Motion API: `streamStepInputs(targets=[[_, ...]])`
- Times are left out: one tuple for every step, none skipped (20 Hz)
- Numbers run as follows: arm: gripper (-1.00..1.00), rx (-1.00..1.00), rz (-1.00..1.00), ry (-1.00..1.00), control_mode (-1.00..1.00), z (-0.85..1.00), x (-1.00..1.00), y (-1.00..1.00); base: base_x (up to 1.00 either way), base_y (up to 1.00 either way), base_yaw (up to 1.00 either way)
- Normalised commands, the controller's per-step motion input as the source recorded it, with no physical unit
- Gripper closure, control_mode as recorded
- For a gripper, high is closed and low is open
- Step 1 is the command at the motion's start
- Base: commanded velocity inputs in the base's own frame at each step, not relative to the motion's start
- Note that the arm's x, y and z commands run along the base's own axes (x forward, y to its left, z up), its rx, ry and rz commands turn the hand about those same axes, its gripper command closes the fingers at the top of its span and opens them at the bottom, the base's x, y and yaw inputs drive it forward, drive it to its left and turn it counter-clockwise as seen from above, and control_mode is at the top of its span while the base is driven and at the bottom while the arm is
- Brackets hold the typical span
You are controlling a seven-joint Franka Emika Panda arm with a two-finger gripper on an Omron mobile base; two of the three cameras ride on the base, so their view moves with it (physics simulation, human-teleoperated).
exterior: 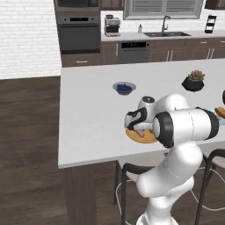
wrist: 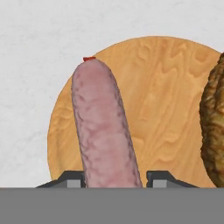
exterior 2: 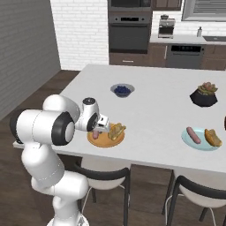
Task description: Place one bun and one sausage from the bowl on each plate.
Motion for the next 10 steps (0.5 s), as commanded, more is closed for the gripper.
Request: streamStepInputs(targets=[[-1.0,0.0,0.0,0.0,-1.0,0.0,0.0,0.0,0.0,0.0,0.0],[-1.0,0.0,0.0,0.0,-1.0,0.0,0.0,0.0,0.0,0.0,0.0],[-1.0,0.0,0.0,0.0,-1.0,0.0,0.0,0.0,0.0,0.0,0.0],[-1.0,0.0,0.0,0.0,-1.0,0.0,0.0,0.0,0.0,0.0,0.0],[-1.0,0.0,0.0,0.0,-1.0,0.0,0.0,0.0,0.0,0.0,0.0],[-1.0,0.0,0.0,0.0,-1.0,0.0,0.0,0.0,0.0,0.0,0.0],[-1.0,0.0,0.0,0.0,-1.0,0.0,0.0,0.0,0.0,0.0,0.0],[-1.0,0.0,0.0,0.0,-1.0,0.0,0.0,0.0,0.0,0.0,0.0],[-1.0,0.0,0.0,0.0,-1.0,0.0,0.0,0.0,0.0,0.0,0.0],[-1.0,0.0,0.0,0.0,-1.0,0.0,0.0,0.0,0.0,0.0,0.0]])
